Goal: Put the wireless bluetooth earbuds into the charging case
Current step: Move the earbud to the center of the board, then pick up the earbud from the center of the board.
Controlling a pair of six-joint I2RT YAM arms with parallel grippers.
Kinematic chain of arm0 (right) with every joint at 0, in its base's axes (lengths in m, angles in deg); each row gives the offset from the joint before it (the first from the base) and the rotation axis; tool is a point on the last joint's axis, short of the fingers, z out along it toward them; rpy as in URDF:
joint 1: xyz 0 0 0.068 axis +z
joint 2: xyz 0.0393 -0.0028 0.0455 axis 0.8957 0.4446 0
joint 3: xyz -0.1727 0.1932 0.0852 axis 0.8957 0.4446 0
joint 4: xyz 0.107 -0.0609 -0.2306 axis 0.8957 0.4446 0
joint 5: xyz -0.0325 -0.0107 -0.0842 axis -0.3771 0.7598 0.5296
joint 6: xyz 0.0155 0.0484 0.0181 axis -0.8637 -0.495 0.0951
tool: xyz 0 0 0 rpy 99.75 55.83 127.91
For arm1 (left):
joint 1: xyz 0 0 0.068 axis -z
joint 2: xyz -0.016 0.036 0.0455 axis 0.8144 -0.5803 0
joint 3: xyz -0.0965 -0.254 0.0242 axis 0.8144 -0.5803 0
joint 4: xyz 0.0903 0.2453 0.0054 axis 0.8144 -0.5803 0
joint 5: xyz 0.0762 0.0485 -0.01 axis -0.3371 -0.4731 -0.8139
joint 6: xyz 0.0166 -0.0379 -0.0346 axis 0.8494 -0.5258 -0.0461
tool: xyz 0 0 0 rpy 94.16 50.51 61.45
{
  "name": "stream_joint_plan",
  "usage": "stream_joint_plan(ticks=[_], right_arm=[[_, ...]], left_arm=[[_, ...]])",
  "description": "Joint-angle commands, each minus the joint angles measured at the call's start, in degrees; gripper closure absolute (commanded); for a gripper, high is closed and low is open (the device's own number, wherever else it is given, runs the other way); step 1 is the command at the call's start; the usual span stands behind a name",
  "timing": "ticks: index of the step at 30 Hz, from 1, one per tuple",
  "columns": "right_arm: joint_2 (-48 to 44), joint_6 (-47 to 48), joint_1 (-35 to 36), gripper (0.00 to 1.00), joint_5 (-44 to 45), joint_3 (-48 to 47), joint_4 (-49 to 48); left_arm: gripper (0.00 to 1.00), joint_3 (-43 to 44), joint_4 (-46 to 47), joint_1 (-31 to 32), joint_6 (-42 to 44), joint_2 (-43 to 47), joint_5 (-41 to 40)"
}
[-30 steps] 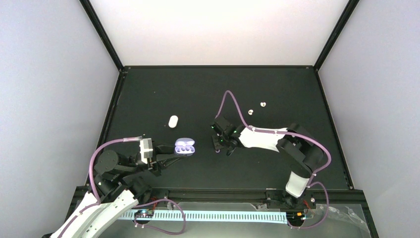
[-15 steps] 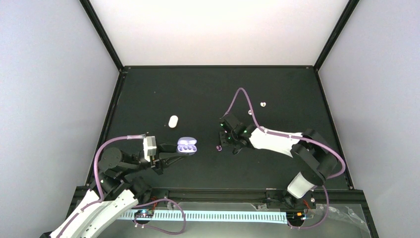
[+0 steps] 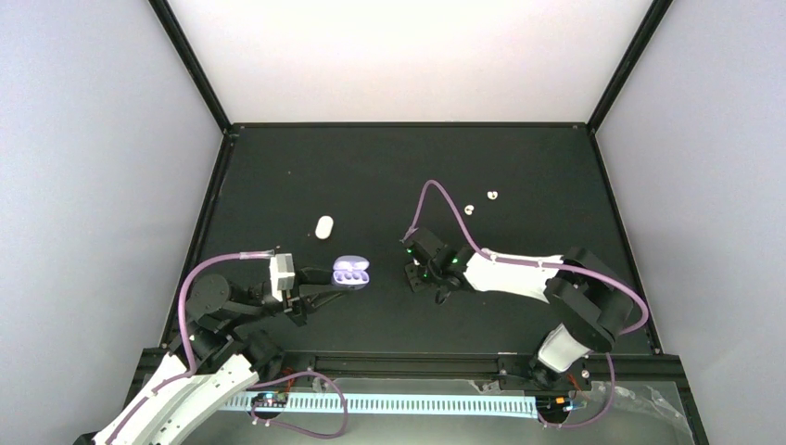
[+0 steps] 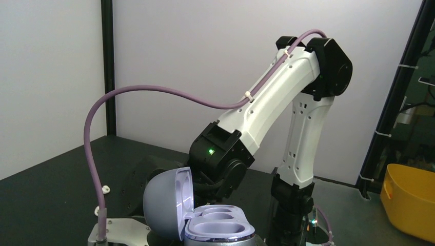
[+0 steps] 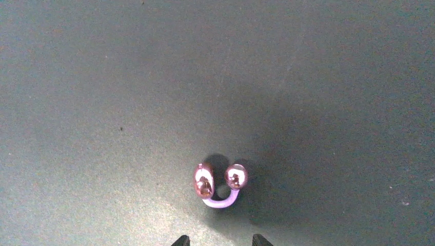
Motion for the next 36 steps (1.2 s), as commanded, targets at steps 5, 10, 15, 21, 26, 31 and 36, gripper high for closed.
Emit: stream_joint_plan(ticks=[5, 10, 15, 21, 26, 31, 36], right_arm=[[3.41, 0.65, 0.4, 0.73, 1.48, -4.1, -3.8], [5.5, 1.06, 0.4, 0.75, 0.63, -5.36, -3.86], [7.23, 0.99, 0.39, 0.78, 0.67, -6.0, -2.96], [8.78, -0.87, 0.4, 0.85, -0.24, -7.45, -1.9], [9.75, -5.52, 0.39, 0.96, 3.01, -9.51, 0.18], [7.4, -15.35, 0.25, 0.99, 6.01, -9.49, 1.39], [3.07, -27.68, 0.1, 0.99, 9.23, -9.16, 2.42]], left_arm=[[0.98, 0.0, 1.08, 0.07, 0.41, -0.67, 0.31], [0.98, 0.0, 0.81, 0.1, 0.59, -0.39, 0.13], [0.98, -0.04, 0.88, 0.11, 0.68, -0.48, -0.08], [0.98, -0.06, 0.97, 0.1, 0.76, -0.74, -0.18], [0.98, -0.04, 0.89, 0.13, 0.82, -0.66, -0.22], [0.99, -0.01, 0.55, 0.06, 0.71, -0.31, -0.18], [0.98, 0.0, 0.54, 0.12, 0.59, -0.08, -0.3]])
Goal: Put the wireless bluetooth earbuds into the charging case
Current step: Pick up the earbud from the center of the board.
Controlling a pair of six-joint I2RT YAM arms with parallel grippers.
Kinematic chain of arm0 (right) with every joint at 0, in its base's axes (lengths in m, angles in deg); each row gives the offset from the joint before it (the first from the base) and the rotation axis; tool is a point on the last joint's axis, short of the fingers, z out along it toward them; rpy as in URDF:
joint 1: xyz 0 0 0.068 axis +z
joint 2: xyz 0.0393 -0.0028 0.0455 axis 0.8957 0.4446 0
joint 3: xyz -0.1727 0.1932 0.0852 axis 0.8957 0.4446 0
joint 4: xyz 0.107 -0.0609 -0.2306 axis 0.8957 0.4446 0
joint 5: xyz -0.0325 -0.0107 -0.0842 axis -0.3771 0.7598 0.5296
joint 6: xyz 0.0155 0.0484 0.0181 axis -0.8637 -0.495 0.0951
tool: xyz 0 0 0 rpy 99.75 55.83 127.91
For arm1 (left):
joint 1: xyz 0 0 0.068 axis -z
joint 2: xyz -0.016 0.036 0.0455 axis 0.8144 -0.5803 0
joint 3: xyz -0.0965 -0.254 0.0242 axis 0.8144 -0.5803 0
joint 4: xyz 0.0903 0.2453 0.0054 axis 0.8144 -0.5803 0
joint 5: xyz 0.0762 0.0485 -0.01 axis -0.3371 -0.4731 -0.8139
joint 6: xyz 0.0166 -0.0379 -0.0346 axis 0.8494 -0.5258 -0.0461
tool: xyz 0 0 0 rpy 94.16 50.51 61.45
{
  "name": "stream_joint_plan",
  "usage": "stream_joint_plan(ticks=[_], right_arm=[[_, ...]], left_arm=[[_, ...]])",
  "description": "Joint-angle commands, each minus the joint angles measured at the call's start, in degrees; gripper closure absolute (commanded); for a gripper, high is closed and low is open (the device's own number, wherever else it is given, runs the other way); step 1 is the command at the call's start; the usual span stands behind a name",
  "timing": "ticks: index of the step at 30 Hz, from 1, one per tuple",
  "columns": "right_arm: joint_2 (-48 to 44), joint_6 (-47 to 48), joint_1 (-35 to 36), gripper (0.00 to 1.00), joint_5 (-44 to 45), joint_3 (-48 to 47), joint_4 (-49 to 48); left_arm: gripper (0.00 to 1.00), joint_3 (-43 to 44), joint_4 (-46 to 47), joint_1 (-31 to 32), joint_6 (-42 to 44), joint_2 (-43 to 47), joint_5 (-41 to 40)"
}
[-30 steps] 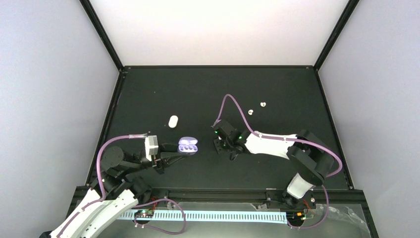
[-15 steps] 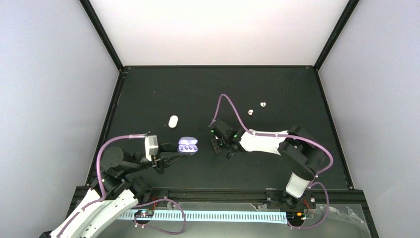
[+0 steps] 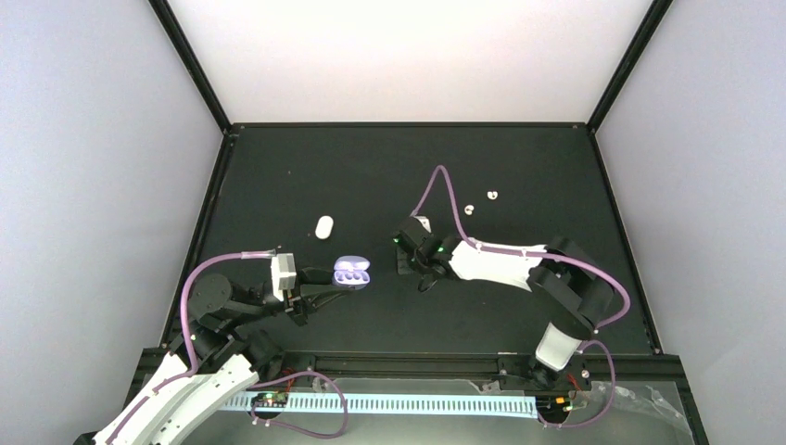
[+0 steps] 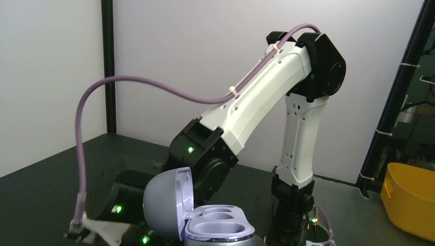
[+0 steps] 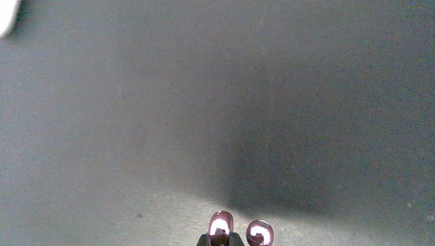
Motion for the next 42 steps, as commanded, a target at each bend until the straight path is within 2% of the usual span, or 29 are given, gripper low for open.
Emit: stream_joint_plan(ticks=[1, 5, 7, 9, 12, 16, 23, 28, 32, 34, 39, 42], right_arm=[[-5.31, -14.48, -0.28, 0.99, 4.72, -0.99, 1.42], [-7.14, -17.18, -1.65, 0.99, 0.02, -3.22, 2.47], [-8.36, -13.96, -2.43, 0.99, -5.08, -4.0, 1.41], [-9.95, -8.54, -3.27, 0.99, -13.9, -5.01, 0.94], [-13.43, 1.52, -3.38, 0.99, -20.65, -8.92, 8.7], [-23.08, 15.18, -3.38, 0.99, -29.01, -9.9, 17.6], [-33.3, 33.08, -3.45, 0.99, -35.7, -17.71, 42.12], [-39.08, 30.93, -3.38, 0.99, -42.97, -20.01, 44.17], [-38.62, 27.37, -3.38, 0.99, -44.07, -24.73, 46.92], [-37.72, 25.52, -3.42, 0.99, -46.24, -26.59, 47.89], [-35.24, 24.72, -3.44, 0.99, -44.09, -31.82, 53.36], [-34.35, 24.88, -3.41, 0.99, -42.34, -32.94, 55.92]], left_arm=[[0.98, 0.28, 0.63, 0.07, 0.54, 0.34, -0.3], [0.98, 0.23, 0.35, 0.13, 0.54, 0.79, -0.47], [0.99, 0.2, 0.36, 0.1, 0.59, 0.83, -0.54], [0.98, 0.2, 0.29, 0.07, 0.7, 0.84, -0.29], [0.98, 0.2, 0.37, 0.06, 0.71, 0.63, -0.09], [0.98, 0.11, 2.18, 0.05, 0.93, -0.59, 0.6], [0.98, 4.41, 1.63, 0.13, 6.76, -7.41, 1.86], [0.98, 4.15, 7.51, 0.15, 10.01, -14.73, 3.47], [0.98, 1.29, 20.5, 0.85, 10.03, -20.33, 5.09], [0.98, 0.31, 26.73, 2.05, 12.71, -23.3, 3.92], [0.98, 0.6, 31.77, 6.03, 22.78, -28.94, -1.06], [0.98, 0.4, 33.87, 7.36, 26.04, -29.73, -2.64]])
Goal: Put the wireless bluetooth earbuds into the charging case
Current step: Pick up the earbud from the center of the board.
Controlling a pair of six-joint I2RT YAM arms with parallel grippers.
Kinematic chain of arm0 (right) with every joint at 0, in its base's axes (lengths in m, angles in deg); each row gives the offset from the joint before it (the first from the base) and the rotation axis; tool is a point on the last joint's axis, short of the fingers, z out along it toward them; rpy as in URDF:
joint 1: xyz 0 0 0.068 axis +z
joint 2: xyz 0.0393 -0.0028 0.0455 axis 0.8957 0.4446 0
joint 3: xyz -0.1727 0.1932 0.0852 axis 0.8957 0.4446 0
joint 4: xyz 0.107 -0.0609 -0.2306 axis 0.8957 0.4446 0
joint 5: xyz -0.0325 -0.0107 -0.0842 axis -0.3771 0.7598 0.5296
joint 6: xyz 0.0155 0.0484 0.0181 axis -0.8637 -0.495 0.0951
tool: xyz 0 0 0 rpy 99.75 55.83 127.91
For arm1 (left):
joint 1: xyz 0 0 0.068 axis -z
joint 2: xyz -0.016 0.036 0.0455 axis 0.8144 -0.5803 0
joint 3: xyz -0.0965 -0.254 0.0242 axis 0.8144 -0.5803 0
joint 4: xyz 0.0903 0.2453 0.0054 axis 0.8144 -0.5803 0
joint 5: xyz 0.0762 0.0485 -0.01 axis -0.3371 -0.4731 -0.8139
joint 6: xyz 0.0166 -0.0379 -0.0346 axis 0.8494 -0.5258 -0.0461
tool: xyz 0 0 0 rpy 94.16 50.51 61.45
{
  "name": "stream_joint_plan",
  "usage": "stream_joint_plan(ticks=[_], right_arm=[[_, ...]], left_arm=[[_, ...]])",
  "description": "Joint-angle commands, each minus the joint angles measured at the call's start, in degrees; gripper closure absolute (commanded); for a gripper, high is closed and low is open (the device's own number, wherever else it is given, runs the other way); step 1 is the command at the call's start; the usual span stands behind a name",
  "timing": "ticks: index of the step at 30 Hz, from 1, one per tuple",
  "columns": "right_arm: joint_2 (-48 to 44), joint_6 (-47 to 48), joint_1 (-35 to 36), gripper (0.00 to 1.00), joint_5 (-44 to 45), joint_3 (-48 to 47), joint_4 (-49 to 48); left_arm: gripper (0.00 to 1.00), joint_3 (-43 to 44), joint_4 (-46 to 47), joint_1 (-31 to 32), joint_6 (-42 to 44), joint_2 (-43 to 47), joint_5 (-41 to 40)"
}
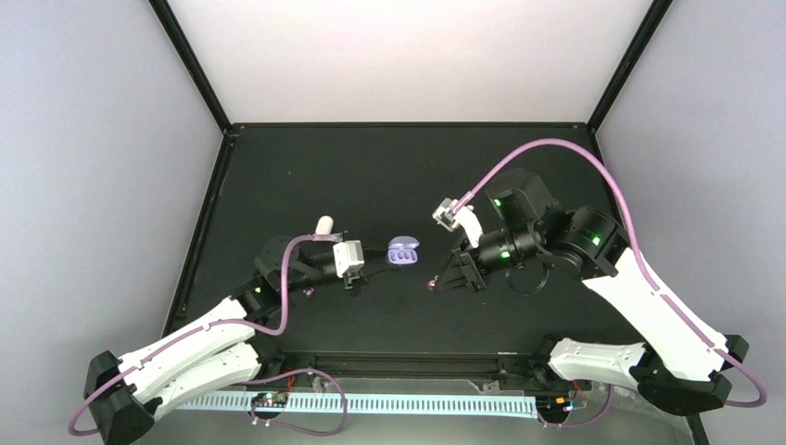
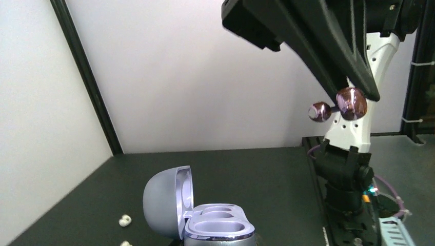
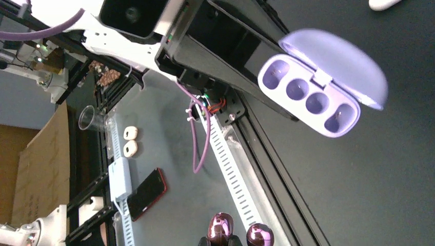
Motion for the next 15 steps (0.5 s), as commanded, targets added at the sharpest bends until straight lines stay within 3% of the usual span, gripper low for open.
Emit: stream_joint_plan(ticks=[1, 15], right_arm=[[1.19, -1.45, -0.15, 0.99, 1.5, -2.27, 6.44], [7.95, -4.25, -0.14, 0.99, 4.39, -7.58, 5.86]], left_arm=[[0.98, 0.47, 9.07, 2.12, 9.47, -0.64, -3.46], [0.99, 0.15, 10.37, 9.89, 18.19, -3.51, -14.41]])
